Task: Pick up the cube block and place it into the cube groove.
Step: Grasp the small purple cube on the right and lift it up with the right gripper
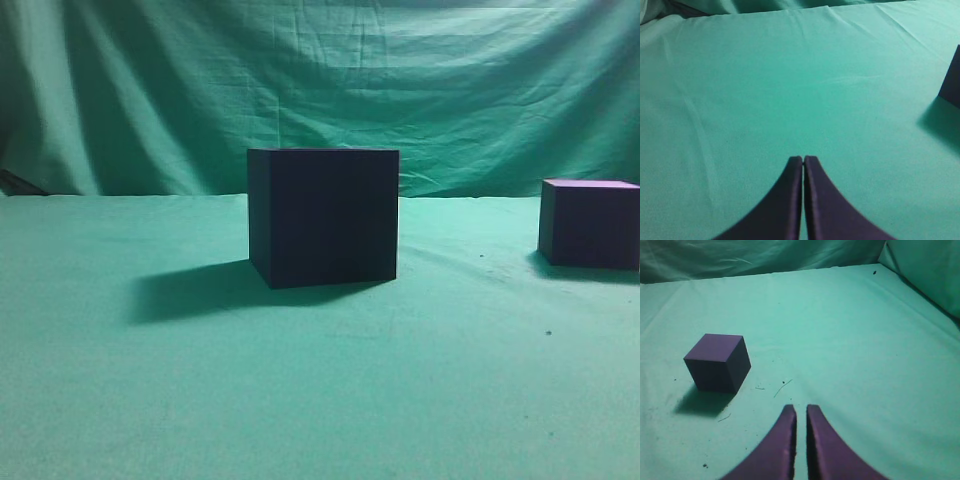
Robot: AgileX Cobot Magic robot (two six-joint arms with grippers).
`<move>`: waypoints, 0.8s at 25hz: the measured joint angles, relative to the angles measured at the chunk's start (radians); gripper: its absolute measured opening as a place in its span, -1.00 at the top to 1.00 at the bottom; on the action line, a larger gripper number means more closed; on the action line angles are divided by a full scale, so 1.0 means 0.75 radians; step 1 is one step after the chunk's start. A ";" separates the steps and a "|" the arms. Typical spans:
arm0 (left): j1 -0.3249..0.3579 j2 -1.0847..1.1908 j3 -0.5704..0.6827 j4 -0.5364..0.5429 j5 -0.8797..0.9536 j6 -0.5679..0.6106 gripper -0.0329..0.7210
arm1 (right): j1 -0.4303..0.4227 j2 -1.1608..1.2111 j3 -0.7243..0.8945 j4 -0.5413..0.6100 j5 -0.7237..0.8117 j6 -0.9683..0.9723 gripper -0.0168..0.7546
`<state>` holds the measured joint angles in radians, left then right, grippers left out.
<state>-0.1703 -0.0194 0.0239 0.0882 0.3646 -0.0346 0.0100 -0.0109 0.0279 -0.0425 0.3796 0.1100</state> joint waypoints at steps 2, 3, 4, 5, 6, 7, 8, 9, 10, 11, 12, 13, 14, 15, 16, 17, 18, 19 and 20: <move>0.000 0.000 0.000 0.000 0.000 0.000 0.91 | 0.000 0.000 0.000 0.000 0.000 0.000 0.83; 0.000 0.000 0.000 0.000 0.000 0.000 0.91 | 0.000 0.000 0.000 0.000 0.000 0.000 0.83; 0.000 0.000 0.000 0.000 0.000 0.000 0.91 | 0.000 0.000 0.000 0.000 0.000 0.000 0.83; 0.000 0.000 0.000 0.000 0.000 0.000 0.91 | 0.000 0.000 0.000 0.000 0.000 0.000 0.83; 0.000 0.000 0.000 0.000 0.000 0.000 0.91 | 0.000 0.000 0.000 0.000 0.000 0.000 0.83; 0.000 0.000 0.000 0.000 0.000 0.000 0.91 | 0.000 0.000 0.000 0.000 0.000 0.000 0.83; 0.000 0.000 0.000 0.000 0.000 0.000 0.91 | 0.000 0.000 0.000 0.000 0.000 0.000 0.83; 0.000 0.000 0.000 0.000 0.000 0.000 0.91 | 0.000 0.000 0.000 0.000 0.000 0.000 0.83; 0.000 0.000 0.000 0.000 0.000 0.000 0.91 | 0.000 0.000 0.000 0.000 0.000 0.000 0.83; 0.000 0.000 0.000 0.000 0.000 0.000 0.91 | 0.000 0.000 0.000 0.000 0.000 0.000 0.83; 0.000 0.000 0.000 0.000 0.000 0.000 0.91 | 0.000 0.000 0.000 0.000 0.000 0.000 0.83; 0.000 0.000 0.000 0.000 0.000 0.000 0.91 | 0.000 0.000 0.000 0.000 0.000 0.000 0.83; 0.000 0.000 0.000 0.000 0.000 0.000 0.91 | 0.000 0.000 0.000 0.000 0.000 0.000 0.83; 0.000 0.000 0.000 0.000 0.000 0.000 0.91 | 0.000 0.000 0.000 0.000 0.000 0.000 0.83; 0.000 0.000 0.000 0.000 0.000 0.000 0.91 | 0.000 0.000 0.000 0.000 0.000 0.000 0.83; 0.000 0.000 0.000 0.000 0.000 0.000 0.91 | 0.000 0.000 0.000 0.000 0.000 0.000 0.83; 0.000 0.000 0.000 0.000 0.000 0.000 0.91 | 0.000 0.000 0.000 0.000 0.000 0.000 0.83; 0.000 0.000 0.000 0.000 0.000 0.000 0.91 | 0.000 0.000 0.000 0.000 0.000 0.000 0.83; 0.000 0.000 0.000 0.000 0.000 0.000 0.91 | 0.000 0.000 0.000 0.000 0.000 0.000 0.83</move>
<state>-0.1703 -0.0194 0.0239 0.0882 0.3646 -0.0346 0.0100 -0.0109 0.0279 -0.0425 0.3796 0.1100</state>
